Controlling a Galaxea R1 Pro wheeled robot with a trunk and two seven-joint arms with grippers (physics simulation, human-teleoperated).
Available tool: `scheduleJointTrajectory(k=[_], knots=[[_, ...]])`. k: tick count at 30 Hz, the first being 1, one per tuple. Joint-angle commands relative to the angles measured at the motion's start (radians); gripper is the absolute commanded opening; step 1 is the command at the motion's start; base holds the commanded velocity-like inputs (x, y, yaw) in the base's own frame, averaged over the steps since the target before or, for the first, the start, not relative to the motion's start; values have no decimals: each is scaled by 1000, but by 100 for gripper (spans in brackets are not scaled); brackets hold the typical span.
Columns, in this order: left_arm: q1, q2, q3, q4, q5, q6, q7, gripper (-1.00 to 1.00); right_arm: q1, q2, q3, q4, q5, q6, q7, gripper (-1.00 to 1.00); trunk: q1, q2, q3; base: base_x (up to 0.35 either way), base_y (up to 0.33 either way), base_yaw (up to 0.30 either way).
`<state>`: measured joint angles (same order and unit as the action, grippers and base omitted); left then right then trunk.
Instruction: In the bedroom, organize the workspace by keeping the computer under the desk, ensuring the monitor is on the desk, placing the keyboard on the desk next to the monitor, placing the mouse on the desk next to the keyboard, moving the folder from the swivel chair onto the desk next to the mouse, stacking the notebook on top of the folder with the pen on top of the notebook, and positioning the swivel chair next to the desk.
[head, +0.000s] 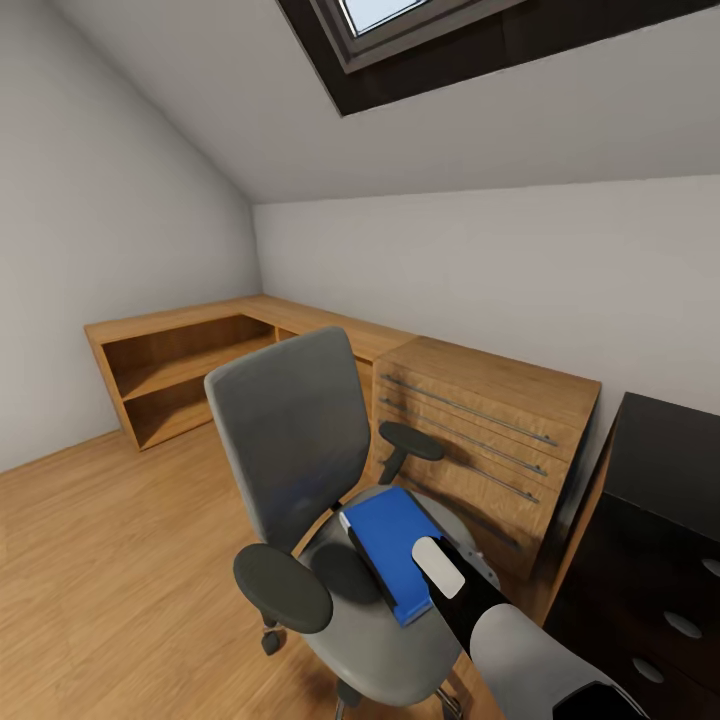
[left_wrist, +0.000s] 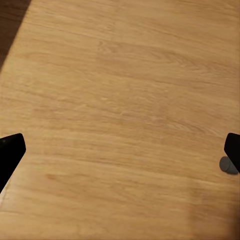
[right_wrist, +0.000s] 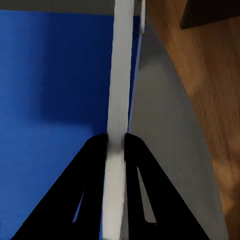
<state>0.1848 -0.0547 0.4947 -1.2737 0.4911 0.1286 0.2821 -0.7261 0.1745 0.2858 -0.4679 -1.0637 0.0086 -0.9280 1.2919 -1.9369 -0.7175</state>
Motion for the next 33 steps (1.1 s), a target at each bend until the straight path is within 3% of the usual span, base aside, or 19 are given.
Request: scheduleJointTrajectory(k=[1,13,33], knots=[[0,-1,1,-3,7,5,3,100,-1,0,4,0,-5,-2,-5,-100,0,0,-1,0,0,0],[0,-1,1,0,7,5,2,100,-1,0,4,0,-5,-2,-5,-100,0,0,-1,0,0,0],[1,2,26,45,7,4,-1,100,-1,0,3,-2,-5,-2,-4,-100,-77,140,62,0,0,0]])
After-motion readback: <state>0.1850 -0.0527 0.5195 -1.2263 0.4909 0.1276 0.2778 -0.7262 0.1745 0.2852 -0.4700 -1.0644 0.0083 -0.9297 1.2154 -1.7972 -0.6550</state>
